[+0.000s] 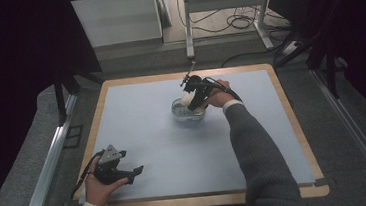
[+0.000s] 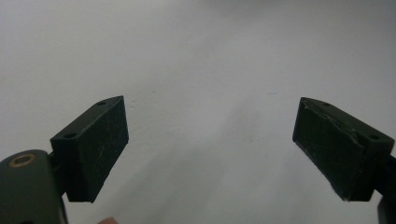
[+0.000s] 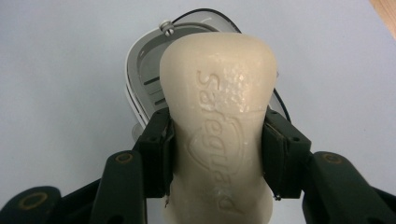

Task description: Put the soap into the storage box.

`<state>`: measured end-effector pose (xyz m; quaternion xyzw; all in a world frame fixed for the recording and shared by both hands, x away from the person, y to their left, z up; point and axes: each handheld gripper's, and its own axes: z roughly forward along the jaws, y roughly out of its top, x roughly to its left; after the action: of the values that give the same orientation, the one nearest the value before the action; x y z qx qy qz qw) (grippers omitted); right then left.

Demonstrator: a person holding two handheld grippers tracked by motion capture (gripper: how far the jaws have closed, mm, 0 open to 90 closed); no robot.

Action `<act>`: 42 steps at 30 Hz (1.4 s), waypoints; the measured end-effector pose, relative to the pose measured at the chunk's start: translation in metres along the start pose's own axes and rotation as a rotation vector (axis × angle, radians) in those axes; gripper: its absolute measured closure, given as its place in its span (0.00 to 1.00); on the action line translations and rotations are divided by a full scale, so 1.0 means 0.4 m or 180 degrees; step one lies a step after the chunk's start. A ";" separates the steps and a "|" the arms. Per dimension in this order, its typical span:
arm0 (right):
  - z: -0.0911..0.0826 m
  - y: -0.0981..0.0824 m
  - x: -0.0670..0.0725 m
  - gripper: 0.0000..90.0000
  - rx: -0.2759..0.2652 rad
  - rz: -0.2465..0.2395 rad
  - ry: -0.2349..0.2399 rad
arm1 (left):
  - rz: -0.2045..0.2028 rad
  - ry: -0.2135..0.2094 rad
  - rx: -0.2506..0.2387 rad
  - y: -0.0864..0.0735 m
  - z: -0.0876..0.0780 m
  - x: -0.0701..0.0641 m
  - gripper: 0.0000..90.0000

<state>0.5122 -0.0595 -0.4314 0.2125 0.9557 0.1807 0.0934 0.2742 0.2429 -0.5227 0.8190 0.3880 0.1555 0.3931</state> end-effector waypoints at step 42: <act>-0.033 -0.040 0.037 0.39 -0.0421 0.0139 -0.0188 | 0.0063 -0.0004 0.0045 0.004 0.009 -0.011 0.12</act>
<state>0.4897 -0.0707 -0.4269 0.2320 0.9337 0.2391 0.1314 0.2740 0.2370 -0.5234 0.8256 0.3807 0.1561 0.3861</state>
